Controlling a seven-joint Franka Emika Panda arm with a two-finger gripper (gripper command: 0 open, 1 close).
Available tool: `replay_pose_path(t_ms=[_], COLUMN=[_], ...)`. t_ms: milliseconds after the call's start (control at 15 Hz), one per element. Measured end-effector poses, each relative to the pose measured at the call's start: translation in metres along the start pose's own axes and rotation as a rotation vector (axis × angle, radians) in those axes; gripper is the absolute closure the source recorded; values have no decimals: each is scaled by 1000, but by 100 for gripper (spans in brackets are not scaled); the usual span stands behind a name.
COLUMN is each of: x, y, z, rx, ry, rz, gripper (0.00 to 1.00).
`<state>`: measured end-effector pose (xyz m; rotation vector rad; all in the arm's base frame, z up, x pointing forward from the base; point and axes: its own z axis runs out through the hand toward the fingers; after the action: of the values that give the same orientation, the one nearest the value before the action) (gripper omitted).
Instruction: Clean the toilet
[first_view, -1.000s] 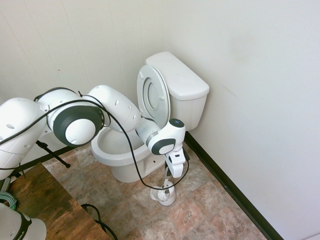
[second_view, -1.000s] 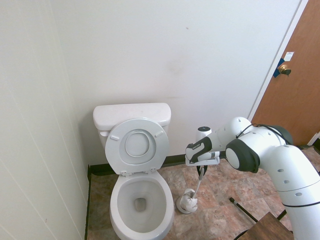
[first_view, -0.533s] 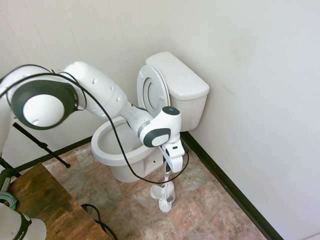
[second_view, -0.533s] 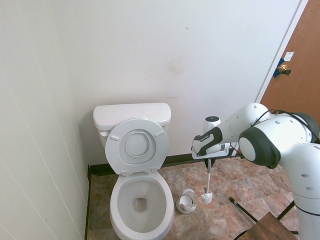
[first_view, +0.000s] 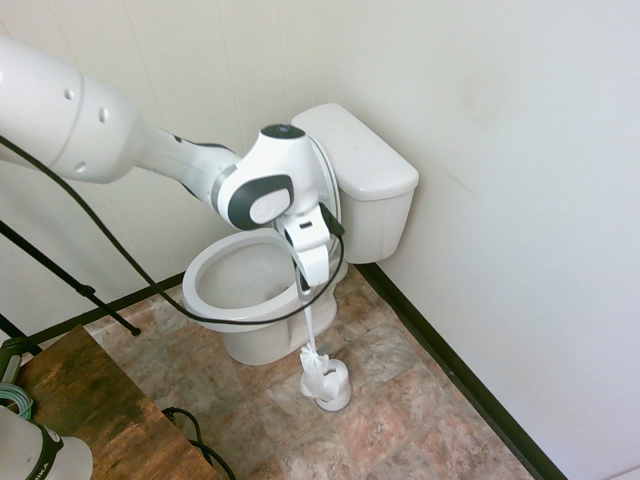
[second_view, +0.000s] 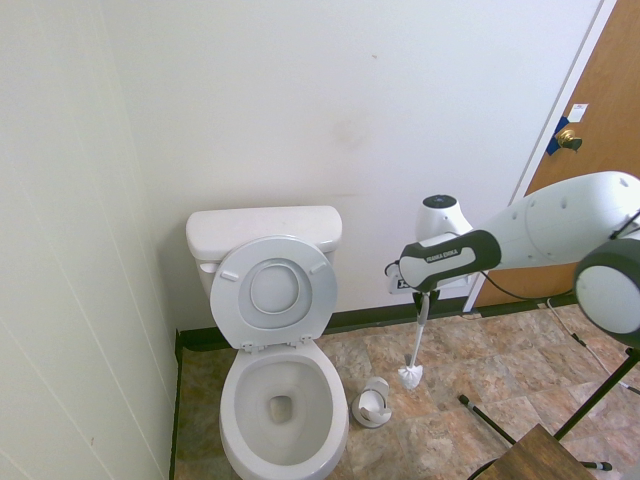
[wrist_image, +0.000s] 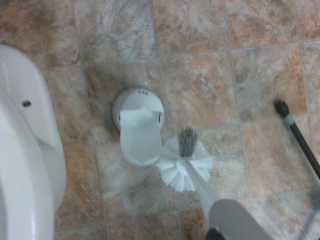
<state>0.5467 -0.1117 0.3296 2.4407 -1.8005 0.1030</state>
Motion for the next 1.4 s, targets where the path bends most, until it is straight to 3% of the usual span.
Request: replay_pose_path(t_ms=[333, 600, 933, 1400], x=[-93, -158, -201, -197], y=[-35, -46, -65, -122], z=[-96, -120, -97, -19], rx=[69, 108, 178, 248], ry=[8, 0, -75, -164], rz=[-92, -173, -219, -162], gripper=[100, 100, 100, 100])
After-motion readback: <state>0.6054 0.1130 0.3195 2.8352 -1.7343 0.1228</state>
